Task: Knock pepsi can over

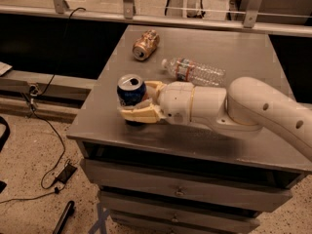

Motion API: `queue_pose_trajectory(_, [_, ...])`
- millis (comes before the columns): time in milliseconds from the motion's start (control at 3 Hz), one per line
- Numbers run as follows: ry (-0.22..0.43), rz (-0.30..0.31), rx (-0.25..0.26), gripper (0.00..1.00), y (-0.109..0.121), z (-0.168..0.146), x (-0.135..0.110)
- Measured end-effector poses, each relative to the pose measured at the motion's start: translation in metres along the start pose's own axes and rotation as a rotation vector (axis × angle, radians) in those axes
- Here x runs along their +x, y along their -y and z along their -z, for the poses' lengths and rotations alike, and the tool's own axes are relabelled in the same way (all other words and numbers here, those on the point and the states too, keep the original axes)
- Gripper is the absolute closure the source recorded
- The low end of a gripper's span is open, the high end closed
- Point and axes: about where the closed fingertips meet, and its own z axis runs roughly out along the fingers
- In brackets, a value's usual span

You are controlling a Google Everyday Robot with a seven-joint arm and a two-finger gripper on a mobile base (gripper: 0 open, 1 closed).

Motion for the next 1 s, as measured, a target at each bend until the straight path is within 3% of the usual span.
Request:
queue_pose_trajectory(667, [-0.292, 0.164, -0.105, 1.0, 0.022, 0.001, -0.071])
queue_pose_trajectory(1000, [-0.478, 0.196, -0.114, 1.0, 0.038, 0.013, -0.087])
